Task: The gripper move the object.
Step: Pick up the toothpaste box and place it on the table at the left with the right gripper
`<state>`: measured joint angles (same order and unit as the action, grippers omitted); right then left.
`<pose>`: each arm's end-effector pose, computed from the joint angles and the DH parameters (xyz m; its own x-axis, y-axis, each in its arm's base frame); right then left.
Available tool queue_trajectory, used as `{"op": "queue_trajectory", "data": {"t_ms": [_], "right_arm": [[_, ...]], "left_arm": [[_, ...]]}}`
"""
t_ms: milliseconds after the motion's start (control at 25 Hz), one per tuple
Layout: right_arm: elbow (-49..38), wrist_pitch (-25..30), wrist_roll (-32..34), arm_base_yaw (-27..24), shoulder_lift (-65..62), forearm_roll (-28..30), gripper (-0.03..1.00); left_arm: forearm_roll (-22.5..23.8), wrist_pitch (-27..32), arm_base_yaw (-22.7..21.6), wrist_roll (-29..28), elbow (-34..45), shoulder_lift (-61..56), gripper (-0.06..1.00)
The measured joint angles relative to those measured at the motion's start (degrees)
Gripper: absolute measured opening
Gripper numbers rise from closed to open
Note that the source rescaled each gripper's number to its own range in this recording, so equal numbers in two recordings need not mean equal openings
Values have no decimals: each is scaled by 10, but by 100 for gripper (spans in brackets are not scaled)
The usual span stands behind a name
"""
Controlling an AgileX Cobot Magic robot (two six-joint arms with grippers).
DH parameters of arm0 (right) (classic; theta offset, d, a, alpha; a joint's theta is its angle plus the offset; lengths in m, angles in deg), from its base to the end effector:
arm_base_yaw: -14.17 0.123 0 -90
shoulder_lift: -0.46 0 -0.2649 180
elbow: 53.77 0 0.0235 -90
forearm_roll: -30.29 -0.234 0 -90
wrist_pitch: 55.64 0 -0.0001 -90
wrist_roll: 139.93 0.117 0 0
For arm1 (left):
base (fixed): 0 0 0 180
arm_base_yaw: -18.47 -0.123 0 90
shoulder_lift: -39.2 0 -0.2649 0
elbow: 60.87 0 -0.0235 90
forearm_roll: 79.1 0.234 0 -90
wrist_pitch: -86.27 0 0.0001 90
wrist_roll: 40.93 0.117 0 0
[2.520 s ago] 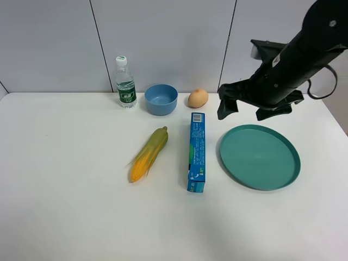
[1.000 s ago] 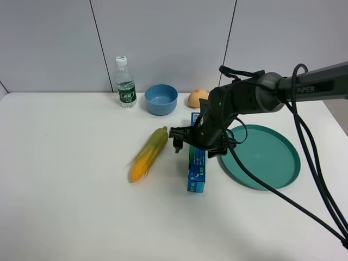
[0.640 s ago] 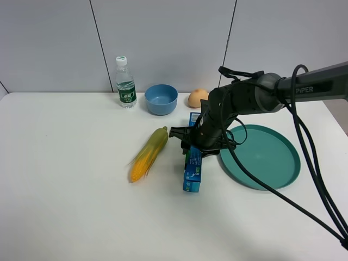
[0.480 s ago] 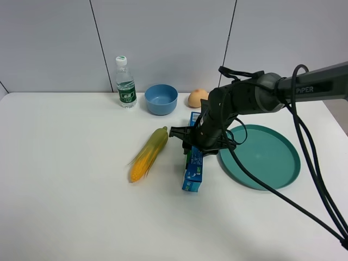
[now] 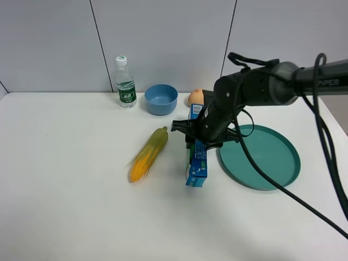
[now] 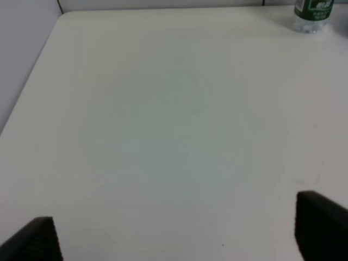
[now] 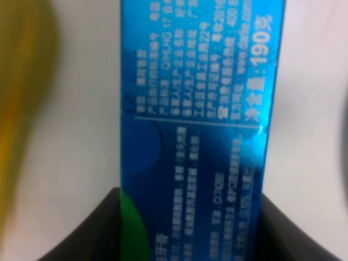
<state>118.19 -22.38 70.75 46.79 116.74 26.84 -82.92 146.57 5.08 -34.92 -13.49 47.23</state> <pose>0.3082 0.2018 0.1399 -0.9523 0.0466 -0.3016 -0.0274 0.9712 0.2367 0.0232 -0.0014 0.2615 -0.4330 -0.0294 -0.9009 -0.1498 0.9879 0.0397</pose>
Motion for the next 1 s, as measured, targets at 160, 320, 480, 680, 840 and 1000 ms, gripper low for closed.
{"op": "queue_trajectory", "data": {"t_ms": [160, 320, 480, 680, 840, 1000], "right_arm": [[0, 25, -26, 0, -61, 18, 0], [0, 52, -133, 0, -114, 18, 0], [0, 72, -279, 0, -141, -16, 0], [0, 78, -485, 0, -142, -81, 0], [0, 80, -643, 0, -142, -116, 0], [0, 86, -746, 0, -142, -158, 0]], "left_arm": [[0, 0, 0, 0, 0, 0, 100], [0, 0, 0, 0, 0, 0, 100], [0, 0, 0, 0, 0, 0, 100], [0, 0, 0, 0, 0, 0, 100], [0, 0, 0, 0, 0, 0, 100], [0, 0, 0, 0, 0, 0, 100]]}}
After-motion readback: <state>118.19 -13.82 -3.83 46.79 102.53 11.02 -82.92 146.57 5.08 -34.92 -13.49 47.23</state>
